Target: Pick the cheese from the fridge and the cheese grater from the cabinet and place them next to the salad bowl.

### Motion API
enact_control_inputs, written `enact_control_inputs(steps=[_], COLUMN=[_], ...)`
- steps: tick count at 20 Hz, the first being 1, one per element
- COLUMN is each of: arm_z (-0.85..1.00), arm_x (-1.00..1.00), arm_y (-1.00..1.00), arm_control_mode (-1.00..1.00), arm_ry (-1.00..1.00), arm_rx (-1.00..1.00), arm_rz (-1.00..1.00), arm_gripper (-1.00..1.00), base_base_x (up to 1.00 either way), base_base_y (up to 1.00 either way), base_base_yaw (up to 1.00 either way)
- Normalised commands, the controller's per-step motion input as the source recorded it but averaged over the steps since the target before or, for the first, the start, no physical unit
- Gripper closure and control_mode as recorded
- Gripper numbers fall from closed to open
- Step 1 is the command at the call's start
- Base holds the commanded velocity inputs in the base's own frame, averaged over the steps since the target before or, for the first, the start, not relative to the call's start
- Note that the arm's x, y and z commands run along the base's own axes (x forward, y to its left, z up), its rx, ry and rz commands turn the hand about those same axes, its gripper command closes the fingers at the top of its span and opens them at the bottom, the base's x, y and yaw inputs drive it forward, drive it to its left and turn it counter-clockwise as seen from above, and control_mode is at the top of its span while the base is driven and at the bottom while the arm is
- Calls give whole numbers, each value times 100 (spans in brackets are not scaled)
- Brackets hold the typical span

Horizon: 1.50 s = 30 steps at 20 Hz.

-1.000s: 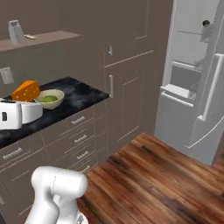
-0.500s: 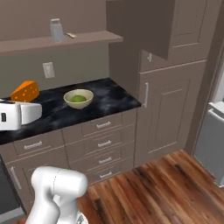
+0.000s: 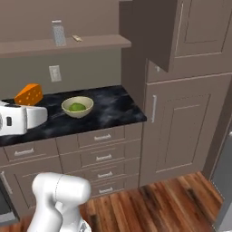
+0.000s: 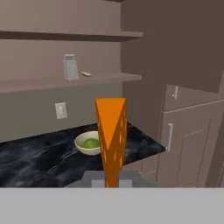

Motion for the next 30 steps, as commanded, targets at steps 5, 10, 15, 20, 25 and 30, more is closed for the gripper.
enact_control_inputs(steps=[5, 10, 15, 20, 25, 30], arm_z=[0, 0, 0, 0, 0, 0], arm_x=[0, 0, 0, 0, 0, 0], arm_y=[0, 0, 0, 0, 0, 0], arm_control_mode=[100, 100, 100, 100, 100, 100], arm_ry=[0, 0, 0, 0, 0, 0], arm_rx=[0, 0, 0, 0, 0, 0], arm_rz=[0, 0, 0, 0, 0, 0], arm_gripper=[100, 100, 100, 100, 100, 100], base_base_x=[32, 67, 89, 77, 77, 19], base_base_y=[-24, -44, 5, 66, 56, 0], base_base_yaw=[32, 9, 1, -5, -4, 5])
